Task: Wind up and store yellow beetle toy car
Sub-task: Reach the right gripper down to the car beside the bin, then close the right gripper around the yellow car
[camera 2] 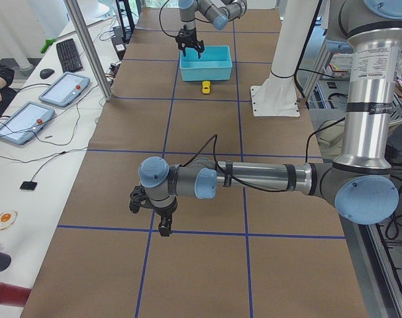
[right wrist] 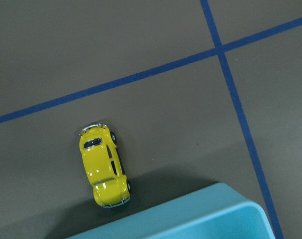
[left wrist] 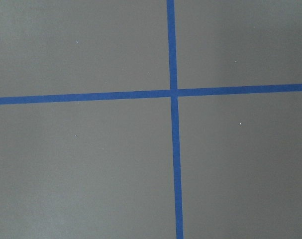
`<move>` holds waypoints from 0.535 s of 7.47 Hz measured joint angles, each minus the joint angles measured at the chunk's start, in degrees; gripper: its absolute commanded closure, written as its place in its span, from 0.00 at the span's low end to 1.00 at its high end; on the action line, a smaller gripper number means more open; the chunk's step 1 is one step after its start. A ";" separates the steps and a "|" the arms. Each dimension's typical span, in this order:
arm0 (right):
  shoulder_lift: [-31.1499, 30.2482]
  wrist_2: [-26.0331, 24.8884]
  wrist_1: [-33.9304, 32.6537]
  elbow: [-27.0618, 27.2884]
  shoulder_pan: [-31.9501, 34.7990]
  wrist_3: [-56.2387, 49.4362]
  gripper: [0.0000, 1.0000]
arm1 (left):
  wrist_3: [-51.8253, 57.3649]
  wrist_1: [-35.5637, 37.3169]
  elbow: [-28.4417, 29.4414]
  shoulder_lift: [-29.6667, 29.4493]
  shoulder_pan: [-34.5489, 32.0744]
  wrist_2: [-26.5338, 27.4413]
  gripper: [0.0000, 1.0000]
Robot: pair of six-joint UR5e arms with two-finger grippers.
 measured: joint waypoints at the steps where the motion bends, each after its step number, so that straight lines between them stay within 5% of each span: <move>1: 0.17 -3.95 1.83 -0.87 -3.58 0.16 0.00 | -0.03 0.21 0.00 0.04 -0.03 0.00 0.00; 4: -4.18 -6.85 5.18 0.99 -8.07 -0.33 0.00 | -0.33 0.40 0.15 0.10 -0.06 0.07 0.00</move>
